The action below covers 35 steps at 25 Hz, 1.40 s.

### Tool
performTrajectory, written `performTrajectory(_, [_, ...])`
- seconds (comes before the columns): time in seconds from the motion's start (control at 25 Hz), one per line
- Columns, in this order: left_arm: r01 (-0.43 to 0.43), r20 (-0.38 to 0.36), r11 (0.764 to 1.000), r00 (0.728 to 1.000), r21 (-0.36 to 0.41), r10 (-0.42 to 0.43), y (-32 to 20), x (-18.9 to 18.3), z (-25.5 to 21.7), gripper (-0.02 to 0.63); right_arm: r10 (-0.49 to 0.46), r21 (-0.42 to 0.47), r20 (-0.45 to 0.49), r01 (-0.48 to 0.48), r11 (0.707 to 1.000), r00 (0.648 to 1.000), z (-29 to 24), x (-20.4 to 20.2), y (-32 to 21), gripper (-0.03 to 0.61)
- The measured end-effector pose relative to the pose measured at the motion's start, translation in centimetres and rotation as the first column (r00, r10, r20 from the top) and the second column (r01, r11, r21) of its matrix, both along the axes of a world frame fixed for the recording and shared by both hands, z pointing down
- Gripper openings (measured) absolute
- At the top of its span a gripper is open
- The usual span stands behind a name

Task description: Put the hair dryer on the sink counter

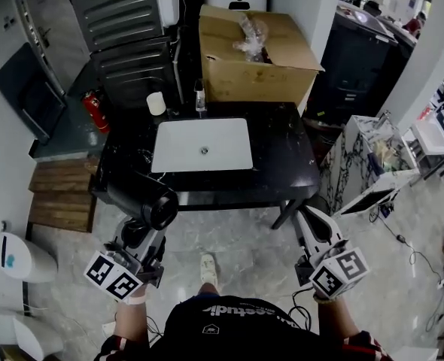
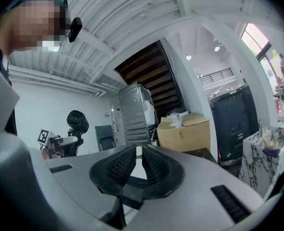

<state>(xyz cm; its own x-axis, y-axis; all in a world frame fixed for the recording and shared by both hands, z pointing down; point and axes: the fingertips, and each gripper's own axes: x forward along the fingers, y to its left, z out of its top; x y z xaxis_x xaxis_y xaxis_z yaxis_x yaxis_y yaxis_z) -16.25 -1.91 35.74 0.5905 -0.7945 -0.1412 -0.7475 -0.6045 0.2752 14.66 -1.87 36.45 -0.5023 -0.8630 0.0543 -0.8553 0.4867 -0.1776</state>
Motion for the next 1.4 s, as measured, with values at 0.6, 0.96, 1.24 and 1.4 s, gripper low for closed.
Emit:
performTrajectory(0.6, [-0.079,0.063,0.995,0.995,0.060,0.075,-20.8,-8.0,-1.8,0.198,0.096,0.136,-0.036,-0.090,0.987,0.995,-5.7,-9.8,-17.9,0.063])
performTrajectory(0.96, [-0.079,0.022,0.997,0.997,-0.011,0.079,-25.7,-6.4,0.7,0.198,0.067,0.089,-0.049,-0.063,0.994,0.997,-4.6,-9.0,-22.6,0.063])
performTrajectory(1.24, [-0.083,0.039,0.996,0.996,-0.030,0.084,-27.3,-3.5,0.2,0.198,0.045,0.105,-0.013,-0.043,0.993,0.999,-5.6,-7.0,-24.8,0.061])
performTrajectory(1.4, [-0.097,0.061,0.994,0.993,-0.051,0.100,-27.9,-1.8,0.2,0.198,0.043,0.103,0.001,-0.043,0.994,0.999,-5.4,-5.9,-25.2,0.063])
